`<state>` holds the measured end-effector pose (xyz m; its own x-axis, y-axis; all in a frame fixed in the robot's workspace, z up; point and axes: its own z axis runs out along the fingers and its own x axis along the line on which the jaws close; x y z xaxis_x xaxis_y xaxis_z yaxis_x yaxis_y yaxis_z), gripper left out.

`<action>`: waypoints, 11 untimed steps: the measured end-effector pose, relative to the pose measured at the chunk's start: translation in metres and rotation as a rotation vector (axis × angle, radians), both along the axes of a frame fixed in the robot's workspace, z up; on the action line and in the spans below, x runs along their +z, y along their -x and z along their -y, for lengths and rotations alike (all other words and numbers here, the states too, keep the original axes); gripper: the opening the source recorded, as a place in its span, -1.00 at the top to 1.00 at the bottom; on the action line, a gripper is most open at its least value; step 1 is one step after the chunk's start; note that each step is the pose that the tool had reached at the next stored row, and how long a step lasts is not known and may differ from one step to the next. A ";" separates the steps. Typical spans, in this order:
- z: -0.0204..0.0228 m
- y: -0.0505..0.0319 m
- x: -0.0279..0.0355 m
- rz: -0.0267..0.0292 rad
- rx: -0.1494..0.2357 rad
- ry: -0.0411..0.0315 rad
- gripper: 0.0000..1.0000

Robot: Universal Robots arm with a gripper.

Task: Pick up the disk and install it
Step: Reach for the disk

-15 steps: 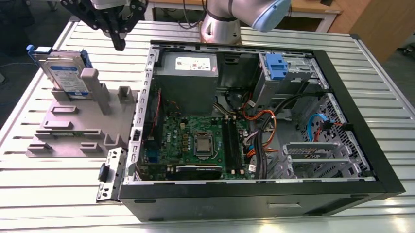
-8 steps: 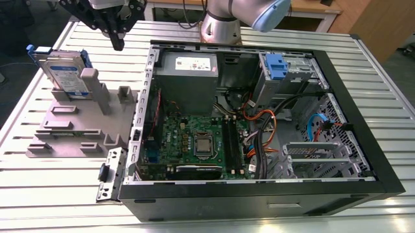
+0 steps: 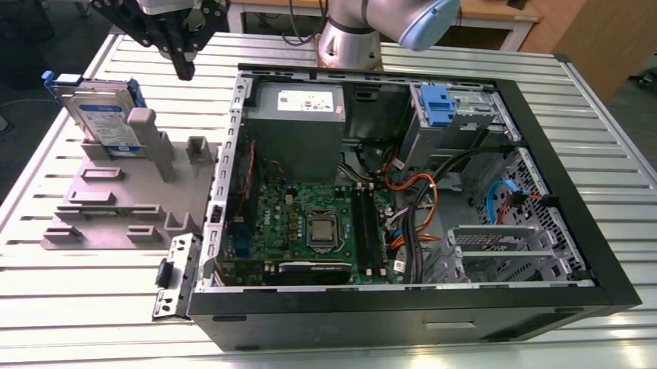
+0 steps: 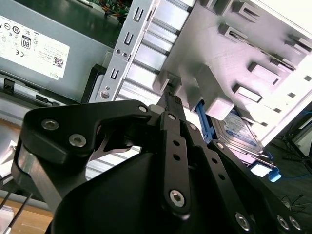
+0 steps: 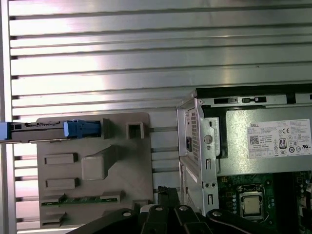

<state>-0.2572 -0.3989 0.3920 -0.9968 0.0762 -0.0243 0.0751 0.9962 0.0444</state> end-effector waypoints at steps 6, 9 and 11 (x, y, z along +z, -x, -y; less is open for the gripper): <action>0.0000 0.0018 0.0000 0.0000 0.000 0.0001 0.79; 0.0000 0.0027 0.0000 0.0000 0.000 0.0001 0.79; 0.0000 0.0034 0.0000 0.0000 0.000 0.0001 0.79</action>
<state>-0.2606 -0.3989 0.3920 -0.9968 0.0762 -0.0244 0.0751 0.9962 0.0443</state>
